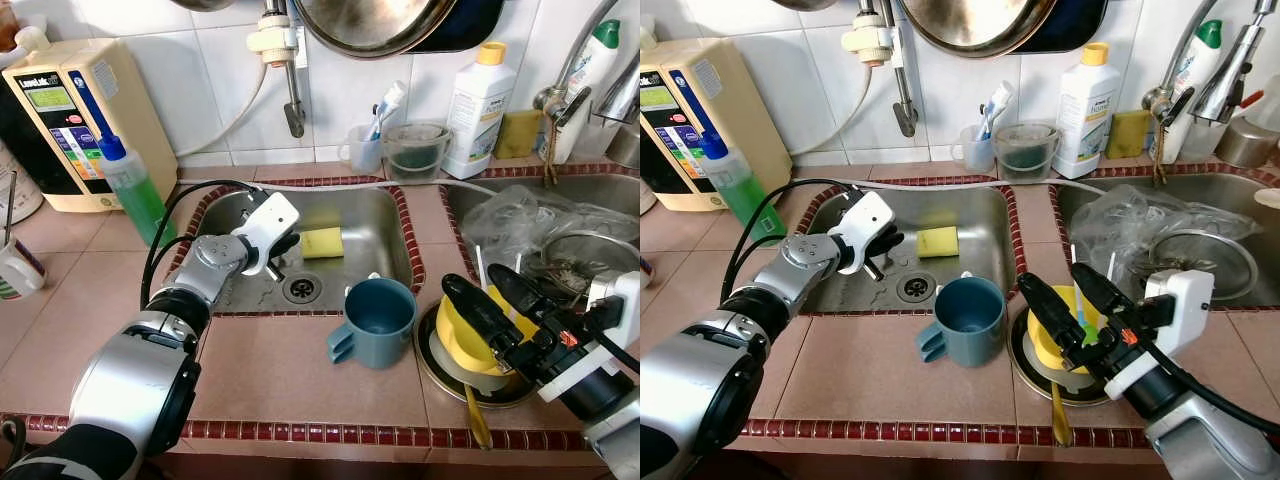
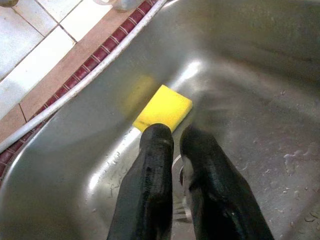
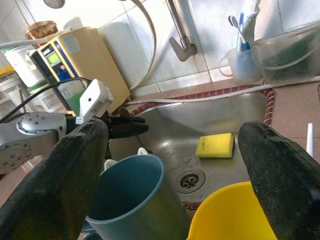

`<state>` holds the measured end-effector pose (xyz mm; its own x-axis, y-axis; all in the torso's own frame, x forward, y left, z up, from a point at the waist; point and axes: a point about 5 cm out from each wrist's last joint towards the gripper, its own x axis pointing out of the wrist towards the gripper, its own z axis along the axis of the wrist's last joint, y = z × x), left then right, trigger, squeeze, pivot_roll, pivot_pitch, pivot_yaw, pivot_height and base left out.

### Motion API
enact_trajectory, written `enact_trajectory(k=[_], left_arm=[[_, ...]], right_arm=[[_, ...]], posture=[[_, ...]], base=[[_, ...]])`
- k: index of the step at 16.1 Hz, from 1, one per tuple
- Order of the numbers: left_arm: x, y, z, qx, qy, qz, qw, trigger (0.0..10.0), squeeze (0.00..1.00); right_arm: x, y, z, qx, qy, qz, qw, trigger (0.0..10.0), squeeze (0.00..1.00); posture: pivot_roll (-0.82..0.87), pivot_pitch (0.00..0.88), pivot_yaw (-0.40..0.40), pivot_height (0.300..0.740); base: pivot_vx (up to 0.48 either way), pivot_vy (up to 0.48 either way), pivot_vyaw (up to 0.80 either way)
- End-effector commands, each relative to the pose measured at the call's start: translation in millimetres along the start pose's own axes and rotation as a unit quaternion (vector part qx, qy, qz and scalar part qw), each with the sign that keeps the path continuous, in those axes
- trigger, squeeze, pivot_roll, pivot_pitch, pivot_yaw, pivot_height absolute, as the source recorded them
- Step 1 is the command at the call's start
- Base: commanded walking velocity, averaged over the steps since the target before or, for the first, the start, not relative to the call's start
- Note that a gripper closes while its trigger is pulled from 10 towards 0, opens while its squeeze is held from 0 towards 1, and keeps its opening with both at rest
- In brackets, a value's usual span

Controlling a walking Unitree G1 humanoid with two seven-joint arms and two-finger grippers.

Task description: Kitchen organization

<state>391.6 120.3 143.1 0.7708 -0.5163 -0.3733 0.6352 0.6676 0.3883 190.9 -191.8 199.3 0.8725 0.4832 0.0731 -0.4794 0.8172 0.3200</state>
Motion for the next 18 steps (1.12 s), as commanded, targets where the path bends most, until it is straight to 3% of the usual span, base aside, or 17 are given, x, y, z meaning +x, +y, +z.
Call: enact_trajectory(k=[1, 11, 12, 13, 14, 18], left_arm=[[-2.6, 8.7, 4.5, -0.001, 0.000, 0.010, 1.000, 10.0, 1.00], [-4.3, 14.8, 9.8, -0.005, -0.009, 0.019, 1.000, 10.0, 1.00], [-5.1, 17.0, 11.3, -0.010, -0.014, 0.022, 1.000, 10.0, 0.92], [-6.8, 21.3, 14.4, -0.029, -0.028, 0.030, 0.999, 10.0, 0.28], [-8.6, 25.2, 18.0, -0.048, -0.047, 0.037, 0.997, 10.0, 0.00], [-15.1, 36.6, 28.0, -0.086, -0.112, 0.073, 0.987, 10.0, 0.00]], right_arm=[[-0.8, 3.9, 4.9, -0.009, -0.007, 0.005, 1.000, 10.0, 0.00], [1.7, 3.9, 9.5, -0.007, -0.020, 0.006, 1.000, 10.0, 0.00], [3.1, 3.6, 9.5, -0.009, -0.020, 0.005, 1.000, 10.0, 0.00], [6.5, 3.7, 9.7, -0.013, -0.025, 0.005, 1.000, 10.0, 0.00], [11.8, 4.4, 10.0, -0.017, -0.034, 0.003, 0.999, 10.0, 0.00], [32.8, 10.8, 4.6, -0.030, -0.044, 0.016, 0.998, 10.0, 0.00]], posture=[[-0.25, 0.000, 0.151, 0.740], [-0.23, 0.000, 0.150, 0.740], [-0.23, 0.000, 0.149, 0.740], [-0.22, 0.000, 0.146, 0.740], [-0.21, 0.000, 0.138, 0.740], [-0.18, 0.000, 0.120, 0.740]], base=[[0.000, 0.000, 0.00], [0.000, 0.000, 0.00], [0.000, 0.000, 0.00], [0.000, 0.000, 0.00], [0.000, 0.000, 0.00], [0.000, 0.000, 0.00]])
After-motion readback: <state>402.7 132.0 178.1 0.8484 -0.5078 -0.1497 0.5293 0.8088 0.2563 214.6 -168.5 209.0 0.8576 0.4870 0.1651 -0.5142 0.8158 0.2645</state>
